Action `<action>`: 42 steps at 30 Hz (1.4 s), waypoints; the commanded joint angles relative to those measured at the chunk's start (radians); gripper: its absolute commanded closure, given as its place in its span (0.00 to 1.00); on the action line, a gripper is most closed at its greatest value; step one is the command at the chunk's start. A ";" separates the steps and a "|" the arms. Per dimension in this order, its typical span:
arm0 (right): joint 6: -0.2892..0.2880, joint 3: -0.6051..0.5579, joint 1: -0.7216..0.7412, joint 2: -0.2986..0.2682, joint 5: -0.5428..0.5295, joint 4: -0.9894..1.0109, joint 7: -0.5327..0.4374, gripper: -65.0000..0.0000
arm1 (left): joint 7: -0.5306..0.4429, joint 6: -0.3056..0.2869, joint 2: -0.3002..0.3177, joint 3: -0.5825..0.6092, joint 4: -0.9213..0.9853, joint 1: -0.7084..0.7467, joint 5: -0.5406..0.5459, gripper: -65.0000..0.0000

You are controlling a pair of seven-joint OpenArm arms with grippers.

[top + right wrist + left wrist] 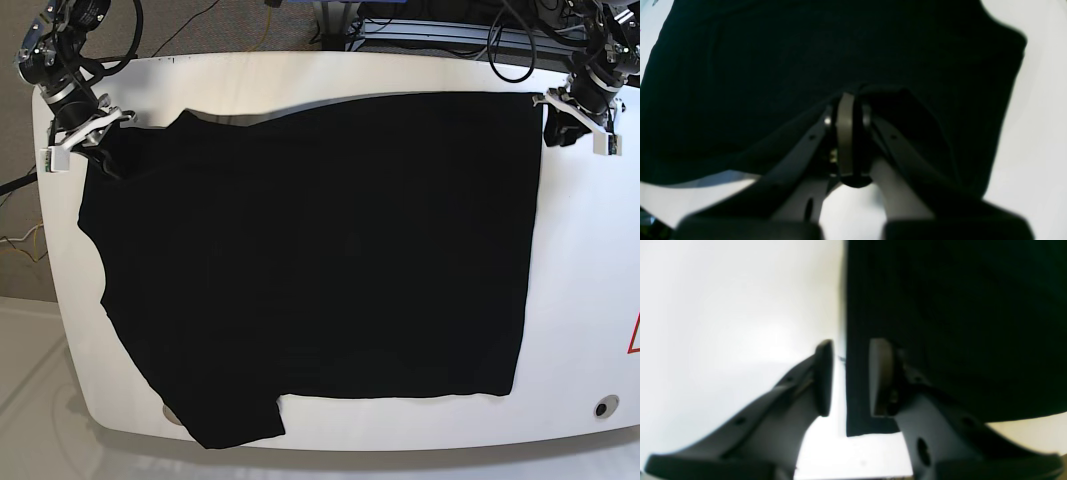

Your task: Fold the T-shirt properly

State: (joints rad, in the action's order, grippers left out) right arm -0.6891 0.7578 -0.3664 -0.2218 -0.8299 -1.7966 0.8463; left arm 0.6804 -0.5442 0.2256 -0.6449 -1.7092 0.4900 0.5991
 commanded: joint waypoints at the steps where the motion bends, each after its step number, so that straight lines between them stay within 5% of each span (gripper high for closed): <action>1: -0.009 -0.006 0.005 -0.014 -0.013 -0.017 -0.022 0.99 | -0.028 -0.012 0.012 -0.005 -0.021 0.000 0.018 0.84; 5: -0.009 -0.026 0.002 -0.009 0.000 -0.026 -0.025 0.99 | -0.027 -0.012 0.008 -0.006 -0.026 0.004 0.036 0.75; 7: -0.009 -0.020 -0.010 -0.003 0.003 -0.026 -0.034 0.98 | -0.037 -0.008 0.003 0.007 -0.028 0.008 0.031 0.59; 19: -0.009 0.007 -0.024 0.000 -0.023 -0.007 -0.034 0.98 | 0.012 -0.014 -0.033 -0.081 -0.045 0.080 0.155 0.29; 27: -0.009 0.004 -0.027 -0.001 -0.023 -0.004 -0.034 0.98 | 0.049 -0.016 -0.061 -0.141 -0.091 0.111 0.183 0.31; 35: -0.009 -0.005 -0.021 -0.001 -0.024 -0.007 -0.022 0.99 | 0.050 -0.024 -0.086 -0.176 -0.136 0.143 0.142 0.60; 42: -0.009 0.001 -0.022 0.000 -0.028 -0.001 -0.018 0.99 | 0.052 -0.041 -0.092 -0.147 -0.109 0.148 0.127 0.70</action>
State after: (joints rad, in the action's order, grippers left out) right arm -0.6918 0.7452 -0.3885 -0.2070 -0.8352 -1.7851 0.8474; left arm 0.7551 -0.5697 0.1257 -0.8013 -1.8137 0.6296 0.7139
